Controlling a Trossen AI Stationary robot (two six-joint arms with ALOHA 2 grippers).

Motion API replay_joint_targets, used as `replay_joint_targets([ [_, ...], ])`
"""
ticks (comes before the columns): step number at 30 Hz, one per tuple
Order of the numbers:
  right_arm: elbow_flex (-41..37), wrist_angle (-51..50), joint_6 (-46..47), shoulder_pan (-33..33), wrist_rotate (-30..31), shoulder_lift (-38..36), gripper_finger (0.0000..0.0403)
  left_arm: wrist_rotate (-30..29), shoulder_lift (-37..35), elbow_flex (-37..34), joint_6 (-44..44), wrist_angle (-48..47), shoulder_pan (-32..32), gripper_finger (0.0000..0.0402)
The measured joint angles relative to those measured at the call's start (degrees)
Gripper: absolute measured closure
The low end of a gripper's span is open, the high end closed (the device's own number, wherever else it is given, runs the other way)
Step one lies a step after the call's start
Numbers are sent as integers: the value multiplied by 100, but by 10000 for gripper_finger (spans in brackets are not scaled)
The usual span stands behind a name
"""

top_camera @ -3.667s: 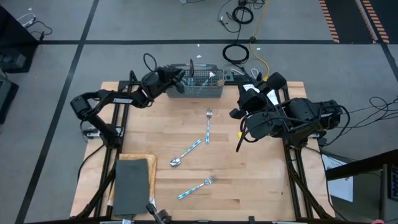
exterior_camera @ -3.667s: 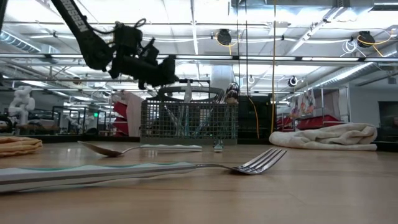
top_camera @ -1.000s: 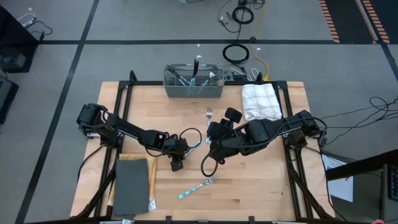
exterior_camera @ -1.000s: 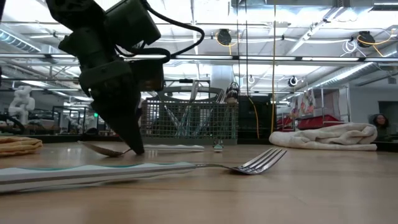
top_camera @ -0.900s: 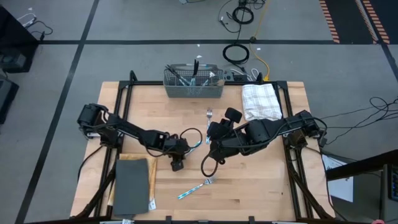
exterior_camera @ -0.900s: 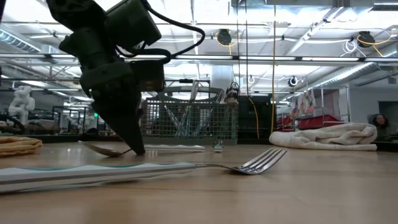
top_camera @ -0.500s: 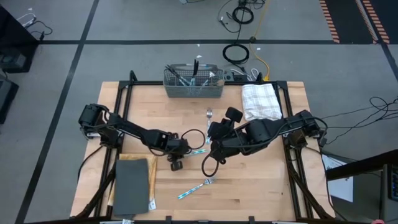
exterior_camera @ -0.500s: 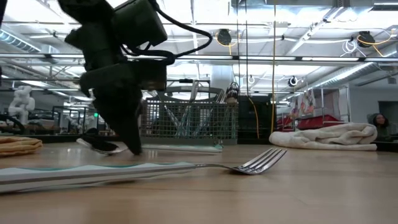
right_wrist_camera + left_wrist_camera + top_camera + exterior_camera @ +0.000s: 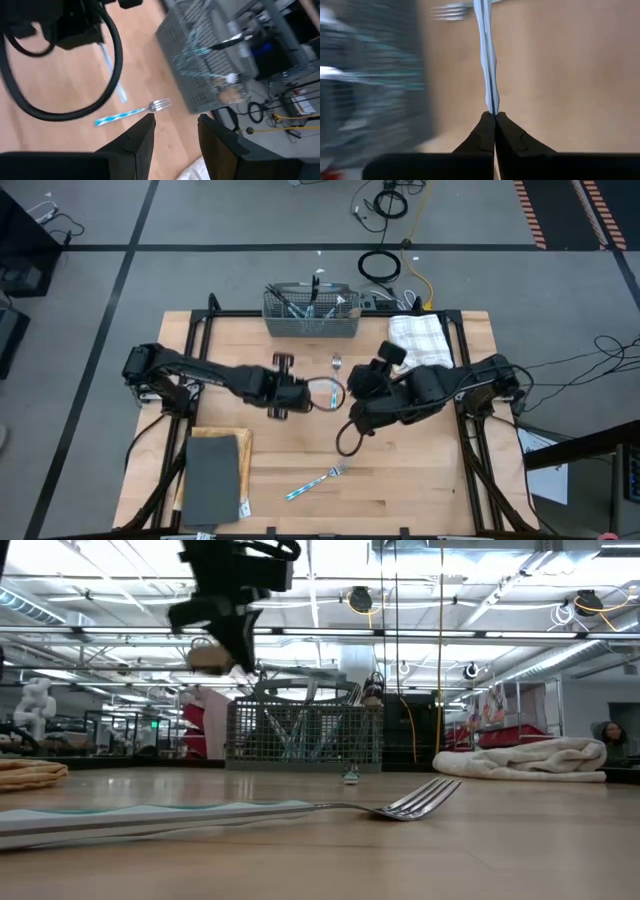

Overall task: Sort silverware
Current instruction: Put the blue spoon into the gray silverware rack

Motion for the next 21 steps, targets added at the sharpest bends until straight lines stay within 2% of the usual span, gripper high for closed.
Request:
replay_joint_targets([
  [3,0,1,154,10,202,-279,261,-850,-2,399,852,-294,336,401],
  [6,0,2,445,23,236,-550,261,-1592,-1,764,1867,-172,790,401],
  [9,0,2,651,74,231,-776,261,-2281,-15,998,3335,701,1295,401],
  [12,0,2,693,154,235,-945,261,-2671,-12,1076,5254,1994,1816,401],
  [16,0,4,689,227,237,-1034,261,-2590,-12,1077,7437,3995,2436,401],
  [19,0,4,589,225,238,-1039,261,-1923,61,1077,8772,5146,2735,401],
  [21,0,5,506,225,236,-1039,261,-1326,86,1074,9715,5521,2871,401],
])
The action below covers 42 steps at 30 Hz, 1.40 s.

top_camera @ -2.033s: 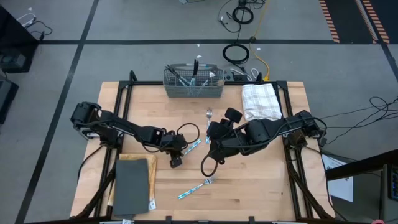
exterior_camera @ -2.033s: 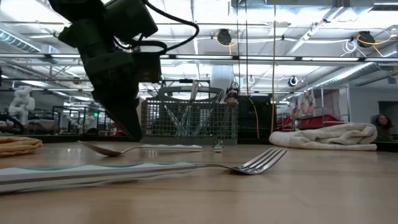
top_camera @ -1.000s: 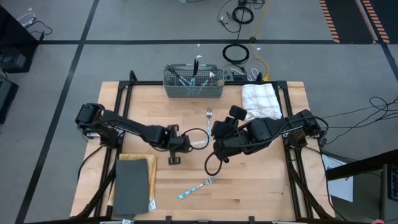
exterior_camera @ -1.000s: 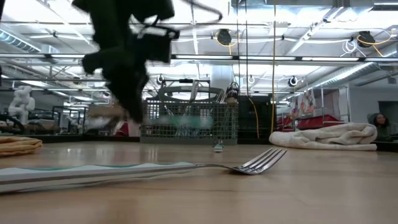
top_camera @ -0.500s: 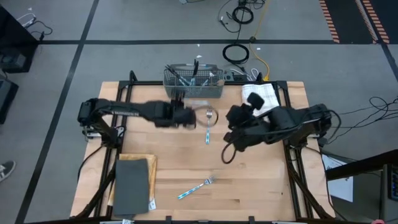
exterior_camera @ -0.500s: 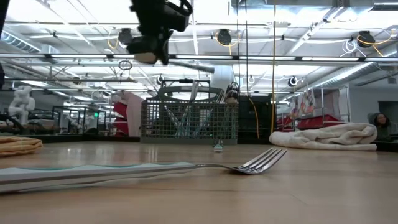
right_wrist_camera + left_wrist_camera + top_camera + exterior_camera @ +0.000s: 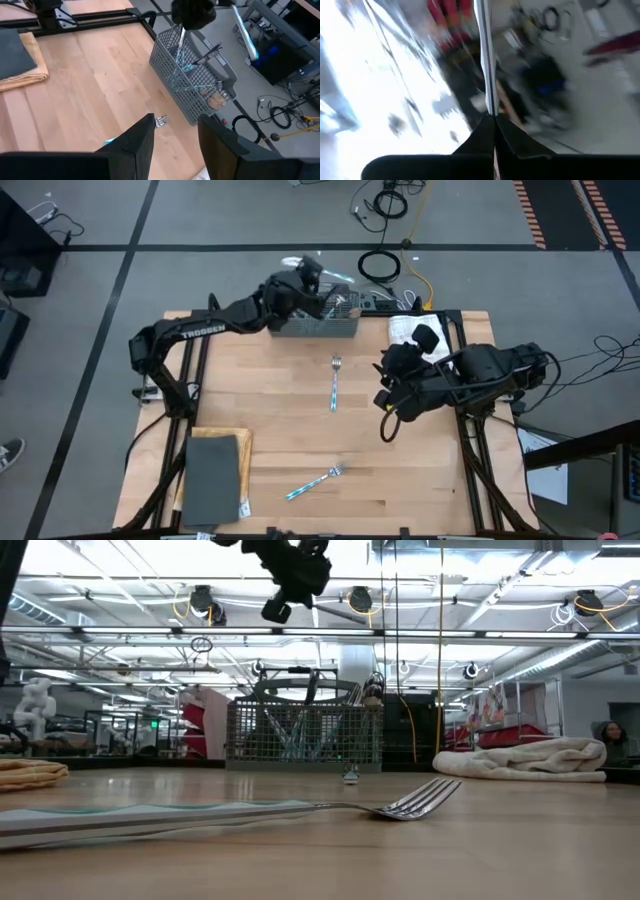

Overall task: Sort silverware
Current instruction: Put the blue spoon into the gray silverware rack

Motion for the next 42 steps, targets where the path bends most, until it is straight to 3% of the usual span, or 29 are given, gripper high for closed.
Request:
replay_joint_targets([
  [4,0,-1,-144,0,2,0,261,1212,52,0,1893,486,185,401],
  [6,0,-1,-154,0,1,0,261,1583,57,0,2272,688,288,401],
  [15,0,-1,-423,0,-23,0,261,2343,55,2,4101,898,709,401],
  [19,0,-1,-560,-3,-15,0,261,2942,54,2,4849,1211,882,401],
  [25,0,-1,-572,-54,30,0,261,3616,189,2,4928,1167,894,401],
  [29,0,-1,-570,-93,39,0,261,3631,448,2,4927,792,909,401],
  [42,0,-1,-462,-118,209,2,261,3622,924,2,4919,995,1404,401],
])
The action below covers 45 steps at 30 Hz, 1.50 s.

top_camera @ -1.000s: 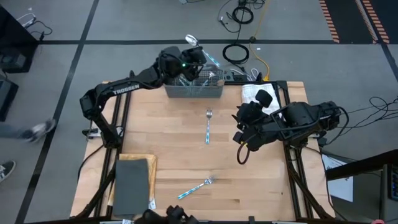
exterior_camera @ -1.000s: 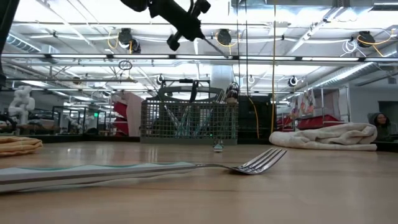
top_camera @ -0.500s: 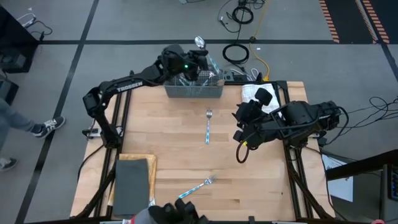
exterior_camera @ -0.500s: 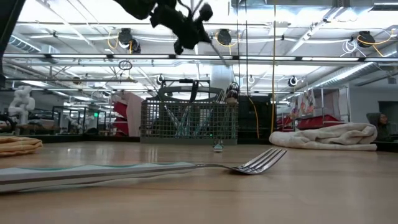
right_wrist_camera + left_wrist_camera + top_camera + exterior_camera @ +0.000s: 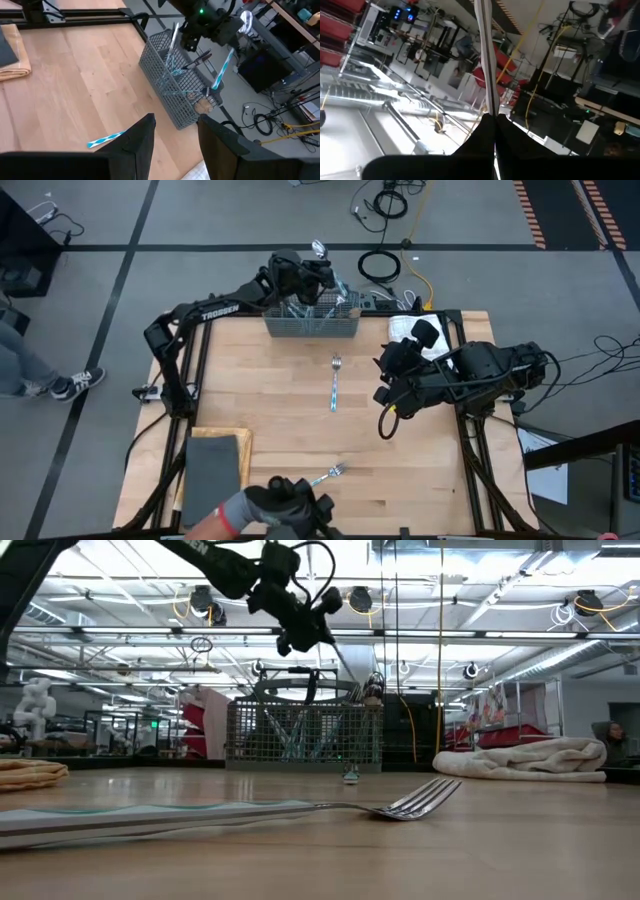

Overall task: Sort silverware
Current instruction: Put the blue spoon into the gray silverware rack

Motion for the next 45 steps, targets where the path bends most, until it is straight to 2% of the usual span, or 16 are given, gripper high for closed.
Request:
replay_joint_targets([
  [13,0,0,24,2,-32,0,261,155,349,-1,0,-31,-133,402],
  [18,0,0,-12,2,-37,0,261,160,365,0,-10,-803,-167,402],
  [26,0,0,-7,4,-53,0,261,160,425,0,12,-884,-224,402],
  [32,0,0,-99,4,-61,0,261,-157,425,0,-11,-951,-361,400],
  [41,0,0,-211,4,-396,2,261,-208,420,0,-306,-1067,-459,358],
  [45,0,0,-236,4,-402,2,261,-408,420,0,-308,-1063,-451,347],
])
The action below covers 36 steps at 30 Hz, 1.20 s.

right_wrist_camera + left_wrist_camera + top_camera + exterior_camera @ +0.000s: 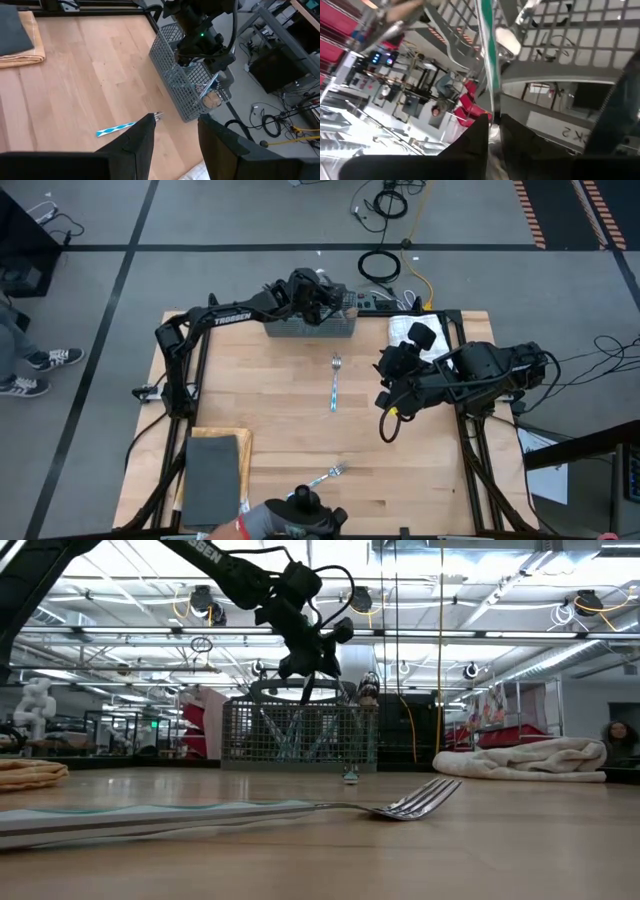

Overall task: Sort silverware
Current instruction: Put the blue spoon into the gray silverware rack, then put the blue fork into the gray silverware rack

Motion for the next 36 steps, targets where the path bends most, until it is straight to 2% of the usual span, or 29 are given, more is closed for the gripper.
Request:
replay_joint_targets([
  [8,0,0,-21,0,-1,0,261,-332,0,0,-1,102,-9,340],
  [17,0,0,-41,0,0,0,261,-369,-41,0,-292,1516,-153,340],
  [20,0,0,-41,0,0,2,261,-348,-131,0,-473,1586,-188,340],
  [25,0,0,-41,0,13,0,261,-651,-238,0,-1166,1727,-195,340],
  [31,0,1,-41,-2,45,2,261,-1344,-289,0,-2127,2101,-210,340],
  [36,0,2,-23,-7,339,2,261,-2204,-343,0,-3886,2761,-228,340],
])
